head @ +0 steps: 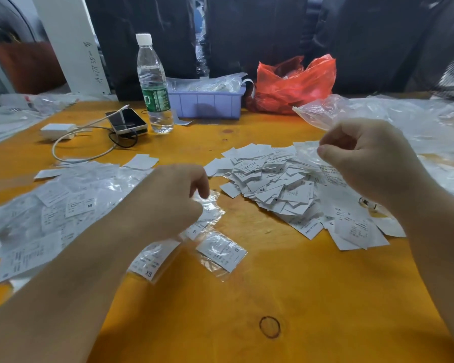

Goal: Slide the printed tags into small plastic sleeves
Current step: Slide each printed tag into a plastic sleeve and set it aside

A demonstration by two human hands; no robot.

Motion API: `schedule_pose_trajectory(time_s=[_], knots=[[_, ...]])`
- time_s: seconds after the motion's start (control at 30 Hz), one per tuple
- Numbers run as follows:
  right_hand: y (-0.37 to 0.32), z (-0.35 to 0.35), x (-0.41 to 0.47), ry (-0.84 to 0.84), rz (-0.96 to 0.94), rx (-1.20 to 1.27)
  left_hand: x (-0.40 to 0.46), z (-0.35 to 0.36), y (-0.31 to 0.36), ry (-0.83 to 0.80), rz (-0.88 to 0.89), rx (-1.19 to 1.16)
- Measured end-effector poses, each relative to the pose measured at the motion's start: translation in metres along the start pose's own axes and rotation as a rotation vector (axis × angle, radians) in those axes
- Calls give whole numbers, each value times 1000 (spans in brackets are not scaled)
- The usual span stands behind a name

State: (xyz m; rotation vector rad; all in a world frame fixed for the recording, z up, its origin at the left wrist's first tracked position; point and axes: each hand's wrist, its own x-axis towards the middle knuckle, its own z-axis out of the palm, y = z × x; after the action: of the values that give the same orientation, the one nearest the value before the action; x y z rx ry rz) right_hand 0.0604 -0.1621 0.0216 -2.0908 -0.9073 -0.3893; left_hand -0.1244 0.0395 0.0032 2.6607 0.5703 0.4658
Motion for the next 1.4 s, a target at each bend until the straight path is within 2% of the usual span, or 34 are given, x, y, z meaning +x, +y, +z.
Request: schedule_pose_trajectory(time_s=[0.1, 0.2, 0.33, 0.4, 0.57, 0.7, 0.97, 1.4], knots=[[10, 3, 4, -57, 71, -106, 0, 5, -2, -191, 5, -42], [17, 8, 5, -113, 103, -145, 0, 6, -4, -270, 26, -71], [18, -1, 8, 104, 44, -143, 1, 5, -4, -318, 5, -64], [22, -5, 10, 117, 65, -189, 0, 4, -2, -312, -24, -57], [29, 2, 7, -128, 275, -365, 0, 6, 1, -221, -17, -58], [30, 0, 9, -186, 374, -432, 0, 7, 0, -120, 11, -118], [31, 2, 6, -290, 390, -444, -2, 10, 3, -27, 98, -209], [35, 2, 10, -309, 399, -442, -4, 18, 5, -6, 140, -259]])
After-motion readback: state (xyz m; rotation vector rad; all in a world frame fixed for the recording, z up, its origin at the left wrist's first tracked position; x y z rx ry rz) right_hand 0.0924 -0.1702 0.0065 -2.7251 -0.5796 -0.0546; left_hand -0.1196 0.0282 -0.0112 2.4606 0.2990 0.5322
